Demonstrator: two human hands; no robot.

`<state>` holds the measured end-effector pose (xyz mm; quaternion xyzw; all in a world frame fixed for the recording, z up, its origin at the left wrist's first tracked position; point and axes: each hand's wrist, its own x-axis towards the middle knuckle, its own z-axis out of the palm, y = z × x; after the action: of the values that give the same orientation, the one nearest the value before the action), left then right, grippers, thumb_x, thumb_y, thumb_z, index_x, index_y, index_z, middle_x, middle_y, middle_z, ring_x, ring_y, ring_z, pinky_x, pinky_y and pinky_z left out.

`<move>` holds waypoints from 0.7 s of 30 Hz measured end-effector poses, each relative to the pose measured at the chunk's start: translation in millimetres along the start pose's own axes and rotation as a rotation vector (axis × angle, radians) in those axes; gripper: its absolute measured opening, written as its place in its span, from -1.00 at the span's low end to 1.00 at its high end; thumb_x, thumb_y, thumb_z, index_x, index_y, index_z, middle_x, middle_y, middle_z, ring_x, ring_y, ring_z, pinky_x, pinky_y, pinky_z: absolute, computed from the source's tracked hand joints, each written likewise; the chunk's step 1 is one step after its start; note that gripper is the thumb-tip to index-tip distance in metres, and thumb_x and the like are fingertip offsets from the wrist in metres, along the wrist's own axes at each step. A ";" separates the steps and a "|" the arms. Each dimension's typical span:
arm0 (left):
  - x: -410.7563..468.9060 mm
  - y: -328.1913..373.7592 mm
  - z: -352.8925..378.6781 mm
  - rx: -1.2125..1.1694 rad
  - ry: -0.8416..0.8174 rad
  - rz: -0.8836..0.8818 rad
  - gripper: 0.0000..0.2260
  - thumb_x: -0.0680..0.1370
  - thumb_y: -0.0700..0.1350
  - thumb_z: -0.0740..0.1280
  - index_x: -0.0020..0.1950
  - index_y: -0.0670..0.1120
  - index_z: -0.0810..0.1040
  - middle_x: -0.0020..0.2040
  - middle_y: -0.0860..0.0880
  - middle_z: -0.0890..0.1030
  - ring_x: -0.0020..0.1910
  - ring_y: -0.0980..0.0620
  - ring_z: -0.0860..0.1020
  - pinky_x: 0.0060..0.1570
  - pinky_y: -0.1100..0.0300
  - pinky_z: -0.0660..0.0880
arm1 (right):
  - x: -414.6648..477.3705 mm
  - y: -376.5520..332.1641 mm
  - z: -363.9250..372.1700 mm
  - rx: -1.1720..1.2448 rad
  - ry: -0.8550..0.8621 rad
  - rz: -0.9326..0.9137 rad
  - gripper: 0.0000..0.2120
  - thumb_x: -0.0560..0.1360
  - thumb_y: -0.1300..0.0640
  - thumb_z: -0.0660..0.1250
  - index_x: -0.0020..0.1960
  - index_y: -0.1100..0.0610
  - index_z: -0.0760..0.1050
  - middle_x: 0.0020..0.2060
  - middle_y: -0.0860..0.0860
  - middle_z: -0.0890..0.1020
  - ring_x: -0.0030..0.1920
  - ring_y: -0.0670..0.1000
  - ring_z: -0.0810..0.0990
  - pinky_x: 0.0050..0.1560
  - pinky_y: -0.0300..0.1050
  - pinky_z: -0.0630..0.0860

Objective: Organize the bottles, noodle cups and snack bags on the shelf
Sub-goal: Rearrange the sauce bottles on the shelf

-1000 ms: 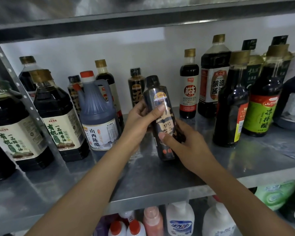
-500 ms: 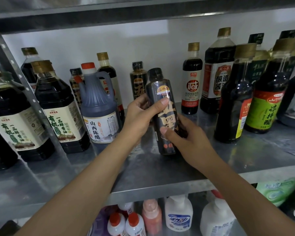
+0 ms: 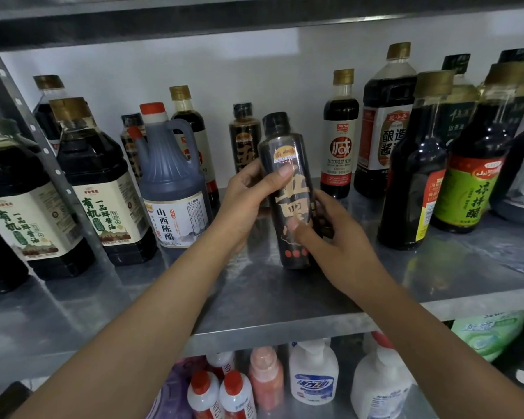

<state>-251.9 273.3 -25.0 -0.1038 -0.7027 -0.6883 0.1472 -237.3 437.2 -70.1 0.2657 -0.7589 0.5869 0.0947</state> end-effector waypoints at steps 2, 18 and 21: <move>0.2 0.1 -1.4 -0.026 0.017 -0.015 -0.52 0.36 0.13 0.48 0.23 -0.01 0.60 0.02 0.00 0.70 0.07 -0.04 0.66 0.02 0.00 0.57 | 0.4 1.1 1.0 -0.018 0.011 -0.008 -0.50 0.55 -0.06 0.36 0.46 -0.13 0.35 0.15 -0.22 0.62 0.16 -0.23 0.58 0.19 -0.18 0.55; -1.5 0.2 2.9 0.005 0.043 0.019 -0.50 0.46 0.10 0.46 0.34 -0.08 0.52 0.12 -0.04 0.68 0.06 0.06 0.68 0.05 0.18 0.60 | -0.7 -0.3 -0.7 -0.055 0.009 0.012 -0.55 0.54 -0.08 0.36 0.37 -0.26 0.30 0.03 -0.36 0.59 0.13 -0.36 0.53 0.12 -0.42 0.46; -3.1 2.9 3.3 -0.019 0.063 0.025 -0.49 0.42 0.09 0.40 0.29 -0.14 0.56 -0.04 0.02 0.69 -0.08 0.12 0.68 -0.10 0.27 0.58 | -0.7 1.2 -0.2 -0.059 0.011 -0.005 -0.49 0.53 -0.12 0.36 0.44 -0.18 0.31 0.11 -0.28 0.59 0.17 -0.29 0.54 0.26 -0.19 0.49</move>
<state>-248.3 276.8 -23.5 -0.0921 -0.6897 -0.6961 0.1767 -237.4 437.7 -71.4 0.2614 -0.7747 0.5655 0.1082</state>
